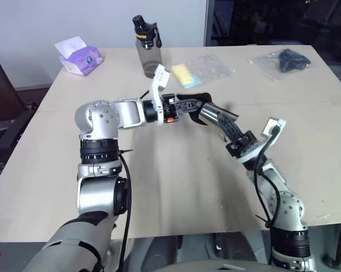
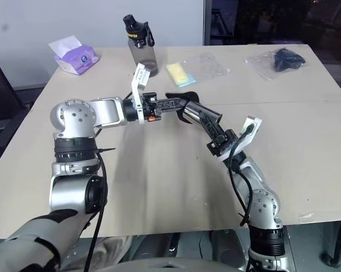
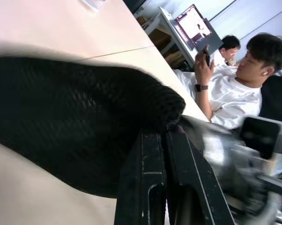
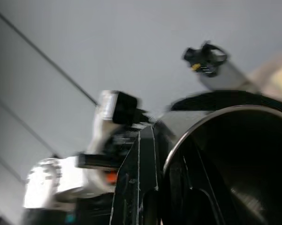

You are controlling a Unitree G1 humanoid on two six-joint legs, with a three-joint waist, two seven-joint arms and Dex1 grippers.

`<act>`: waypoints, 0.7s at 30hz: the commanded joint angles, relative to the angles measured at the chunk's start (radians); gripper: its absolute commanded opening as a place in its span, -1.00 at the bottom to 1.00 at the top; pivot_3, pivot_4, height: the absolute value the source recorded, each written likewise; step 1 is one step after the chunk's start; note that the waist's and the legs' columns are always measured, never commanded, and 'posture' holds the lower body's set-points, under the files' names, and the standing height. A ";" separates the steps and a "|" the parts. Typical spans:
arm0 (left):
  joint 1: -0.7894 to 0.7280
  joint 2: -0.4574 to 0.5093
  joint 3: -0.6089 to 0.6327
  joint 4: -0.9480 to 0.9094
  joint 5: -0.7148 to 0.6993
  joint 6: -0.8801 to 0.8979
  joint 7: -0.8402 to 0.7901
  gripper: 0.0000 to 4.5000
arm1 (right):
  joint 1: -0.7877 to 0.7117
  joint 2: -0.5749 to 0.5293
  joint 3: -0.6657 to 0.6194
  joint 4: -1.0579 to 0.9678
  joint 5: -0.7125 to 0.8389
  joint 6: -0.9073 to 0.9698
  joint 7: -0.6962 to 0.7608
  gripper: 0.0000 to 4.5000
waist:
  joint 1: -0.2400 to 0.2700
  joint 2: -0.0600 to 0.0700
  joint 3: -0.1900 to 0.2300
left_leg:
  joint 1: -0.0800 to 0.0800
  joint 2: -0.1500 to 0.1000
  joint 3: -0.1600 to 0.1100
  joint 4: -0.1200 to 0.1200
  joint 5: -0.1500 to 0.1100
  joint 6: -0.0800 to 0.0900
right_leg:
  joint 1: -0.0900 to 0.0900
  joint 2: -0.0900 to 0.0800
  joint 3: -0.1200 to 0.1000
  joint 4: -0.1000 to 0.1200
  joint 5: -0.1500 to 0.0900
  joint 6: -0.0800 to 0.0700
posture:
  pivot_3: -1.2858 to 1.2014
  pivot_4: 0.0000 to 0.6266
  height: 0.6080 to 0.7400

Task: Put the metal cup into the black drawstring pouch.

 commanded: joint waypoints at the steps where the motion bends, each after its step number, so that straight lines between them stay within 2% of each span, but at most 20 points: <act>1: -0.015 0.004 0.032 -0.037 -0.041 0.022 0.001 -0.99 | -0.027 0.035 -0.035 0.007 -0.002 -0.043 -0.026 -1.00 | 0.000 0.000 0.000 | 0.000 0.000 0.000 0.000 0.000 -0.001 | 0.000 0.000 0.000 0.000 0.000 0.000 | 0.03 -0.52 1.00; 11: -0.011 0.000 0.032 -0.040 -0.060 0.036 0.017 -0.99 | -0.054 0.086 -0.052 0.010 0.014 -0.041 -0.066 -1.00 | 0.000 0.000 0.000 | 0.000 0.000 0.000 0.000 0.000 0.000 | 0.000 0.000 0.000 0.000 0.000 0.000 | 0.03 -0.52 1.00; 21: -0.028 -0.021 0.063 -0.019 -0.073 0.042 0.049 -0.99 | -0.002 -0.012 0.099 -0.028 -0.130 -0.012 0.024 -1.00 | -0.002 0.000 0.000 | 0.000 0.000 0.000 0.000 0.000 -0.001 | 0.000 0.000 0.000 0.000 0.000 0.000 | 0.03 -0.52 1.00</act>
